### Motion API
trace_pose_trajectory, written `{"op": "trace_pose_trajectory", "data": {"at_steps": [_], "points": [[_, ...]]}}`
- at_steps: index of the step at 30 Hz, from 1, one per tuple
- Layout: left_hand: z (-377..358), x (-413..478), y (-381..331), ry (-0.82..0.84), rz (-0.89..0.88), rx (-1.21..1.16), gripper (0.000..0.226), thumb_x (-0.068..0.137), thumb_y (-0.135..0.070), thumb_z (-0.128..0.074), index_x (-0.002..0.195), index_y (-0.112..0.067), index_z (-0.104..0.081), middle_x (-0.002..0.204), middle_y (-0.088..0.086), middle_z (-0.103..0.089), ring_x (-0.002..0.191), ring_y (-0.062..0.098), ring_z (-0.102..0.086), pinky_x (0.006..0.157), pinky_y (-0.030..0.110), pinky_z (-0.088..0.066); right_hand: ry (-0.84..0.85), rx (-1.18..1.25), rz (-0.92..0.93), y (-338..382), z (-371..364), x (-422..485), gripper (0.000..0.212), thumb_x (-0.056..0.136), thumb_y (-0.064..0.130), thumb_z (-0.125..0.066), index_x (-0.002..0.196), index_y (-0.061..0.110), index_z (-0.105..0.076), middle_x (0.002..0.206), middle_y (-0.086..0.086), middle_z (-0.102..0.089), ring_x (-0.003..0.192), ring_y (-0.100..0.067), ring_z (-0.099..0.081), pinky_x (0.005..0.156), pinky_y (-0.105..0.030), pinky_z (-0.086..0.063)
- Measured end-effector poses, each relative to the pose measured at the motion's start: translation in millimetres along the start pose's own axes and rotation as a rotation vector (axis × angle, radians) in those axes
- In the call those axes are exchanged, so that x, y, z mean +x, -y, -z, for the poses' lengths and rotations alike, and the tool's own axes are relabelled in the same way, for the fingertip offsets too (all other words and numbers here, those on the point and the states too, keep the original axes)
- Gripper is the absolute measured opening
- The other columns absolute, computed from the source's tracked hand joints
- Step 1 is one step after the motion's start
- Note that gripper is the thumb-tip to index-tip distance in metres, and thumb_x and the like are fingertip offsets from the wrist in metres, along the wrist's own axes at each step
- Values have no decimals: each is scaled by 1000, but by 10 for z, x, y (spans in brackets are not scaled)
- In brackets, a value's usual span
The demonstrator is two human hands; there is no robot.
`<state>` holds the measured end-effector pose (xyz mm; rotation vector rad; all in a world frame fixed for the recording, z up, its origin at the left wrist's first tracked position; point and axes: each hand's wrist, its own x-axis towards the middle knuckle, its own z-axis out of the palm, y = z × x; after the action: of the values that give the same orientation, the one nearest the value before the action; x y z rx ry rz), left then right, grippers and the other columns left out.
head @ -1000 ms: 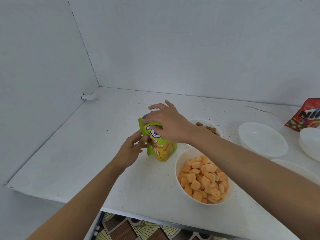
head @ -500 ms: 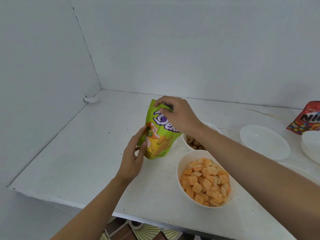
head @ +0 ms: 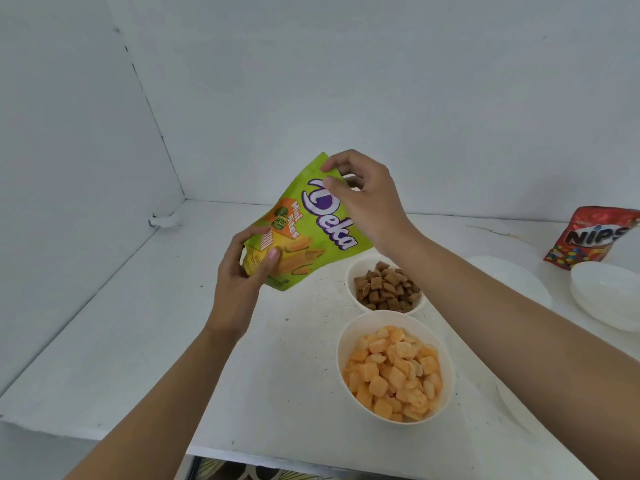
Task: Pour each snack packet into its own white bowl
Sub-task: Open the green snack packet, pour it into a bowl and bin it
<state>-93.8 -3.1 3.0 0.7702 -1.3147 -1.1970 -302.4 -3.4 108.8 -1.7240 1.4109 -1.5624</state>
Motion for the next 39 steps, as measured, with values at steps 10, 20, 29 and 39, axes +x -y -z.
{"op": "trace_pose_trajectory", "data": {"at_steps": [10,20,29,39], "points": [[-96,399,-283,140,110,-170,61,62,-37,-94,114,-15,-70,127,8,-68,109,28,-69,82,37,-60,143,-349,100,-70,575,-192,11,96,32,-64,103,26,-59,81,-5,-64,84,-19,-55,75,-33,-48],[-672,477,-205,278,148,-184,51,71,-16,-80,119,-9,-64,127,7,-68,111,30,-70,79,34,-61,81,-10,-107,-352,1145,-413,17,96,25,-67,110,26,-58,106,3,-73,97,-13,-71,65,-19,-52],[-1293,535,-39,310,104,43,57,65,-31,-92,115,-19,-67,124,5,-69,114,32,-67,84,49,-60,-13,132,-191,-645,1831,-379,10,91,9,-71,100,6,-67,90,-15,-75,84,-28,-69,76,-35,-52],[-2062,519,-39,246,78,159,51,68,-11,-86,116,-19,-69,113,2,-74,108,17,-68,77,39,-62,26,201,-219,-1066,2473,-453,20,80,9,-82,99,12,-76,100,-9,-76,97,-24,-71,82,-31,-59]]}}
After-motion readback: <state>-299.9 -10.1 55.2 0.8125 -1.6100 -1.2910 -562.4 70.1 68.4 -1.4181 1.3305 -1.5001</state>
